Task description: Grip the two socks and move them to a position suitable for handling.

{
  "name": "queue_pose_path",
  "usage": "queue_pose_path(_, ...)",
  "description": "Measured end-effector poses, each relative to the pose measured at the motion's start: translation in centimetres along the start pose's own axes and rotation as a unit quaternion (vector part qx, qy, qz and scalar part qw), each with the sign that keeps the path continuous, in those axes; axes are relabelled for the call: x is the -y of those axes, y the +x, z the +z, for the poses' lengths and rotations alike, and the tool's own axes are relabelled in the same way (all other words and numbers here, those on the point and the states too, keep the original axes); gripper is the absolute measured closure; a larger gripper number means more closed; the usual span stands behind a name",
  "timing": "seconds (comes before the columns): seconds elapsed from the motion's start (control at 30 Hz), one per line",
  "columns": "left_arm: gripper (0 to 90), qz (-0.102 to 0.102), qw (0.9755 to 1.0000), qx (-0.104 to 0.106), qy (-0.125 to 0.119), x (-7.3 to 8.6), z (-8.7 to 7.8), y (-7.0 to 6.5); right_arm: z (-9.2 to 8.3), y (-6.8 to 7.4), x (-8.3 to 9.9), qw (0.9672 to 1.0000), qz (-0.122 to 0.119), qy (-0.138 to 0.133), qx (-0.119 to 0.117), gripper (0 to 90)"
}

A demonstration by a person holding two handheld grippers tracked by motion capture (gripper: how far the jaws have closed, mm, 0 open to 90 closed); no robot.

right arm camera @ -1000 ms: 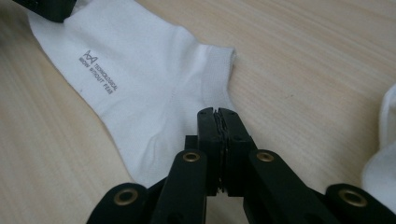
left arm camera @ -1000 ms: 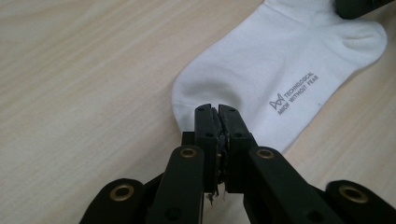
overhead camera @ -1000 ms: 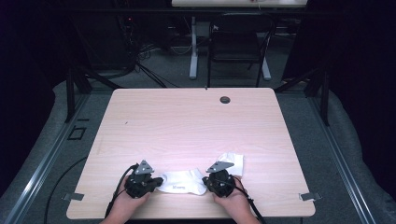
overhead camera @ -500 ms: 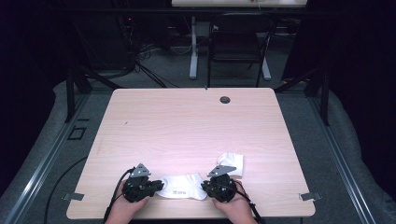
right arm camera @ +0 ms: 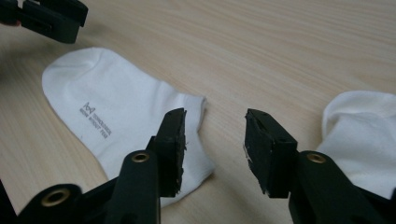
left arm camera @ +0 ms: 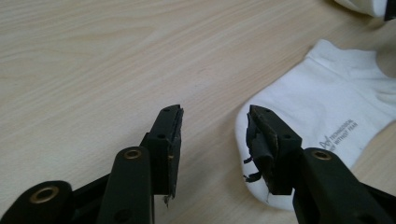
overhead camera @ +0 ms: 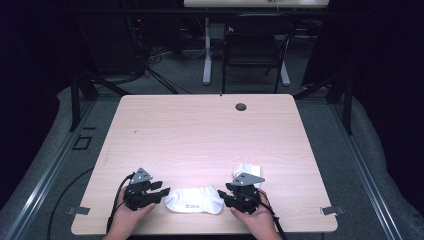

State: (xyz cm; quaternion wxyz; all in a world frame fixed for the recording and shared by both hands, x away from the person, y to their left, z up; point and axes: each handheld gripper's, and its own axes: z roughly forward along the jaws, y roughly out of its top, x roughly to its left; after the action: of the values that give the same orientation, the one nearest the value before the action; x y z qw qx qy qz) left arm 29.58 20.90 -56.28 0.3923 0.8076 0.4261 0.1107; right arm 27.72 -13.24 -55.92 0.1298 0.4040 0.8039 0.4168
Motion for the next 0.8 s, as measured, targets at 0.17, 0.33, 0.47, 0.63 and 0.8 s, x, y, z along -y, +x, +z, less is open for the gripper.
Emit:
queue_pose_path(0.17,51.9,-0.004,0.9998,-0.014,-0.009,-0.1,-0.2,0.7,-0.5,-1.0,0.0,0.9996,0.021,-0.013,0.013,54.9)
queue_pose_path(0.33,51.2,-0.011,0.9997,-0.018,-0.011,-0.1,-0.3,1.3,-0.9,-1.6,0.1,0.9991,0.017,-0.017,0.035,55.7)
queue_pose_path(0.47,49.6,-0.013,0.9997,-0.015,-0.015,-0.1,-0.3,1.4,-1.5,-2.3,0.1,0.9983,0.015,-0.024,0.051,58.3)
queue_pose_path(0.63,49.4,-0.009,0.9997,-0.015,-0.017,-0.2,-0.3,1.4,-2.0,-3.2,0.1,0.9969,0.017,-0.023,0.074,64.8)
queue_pose_path(0.8,49.2,-0.007,0.9997,-0.015,-0.017,-0.2,-0.1,1.4,-2.9,-4.3,0.1,0.9951,0.028,-0.025,0.091,71.3)
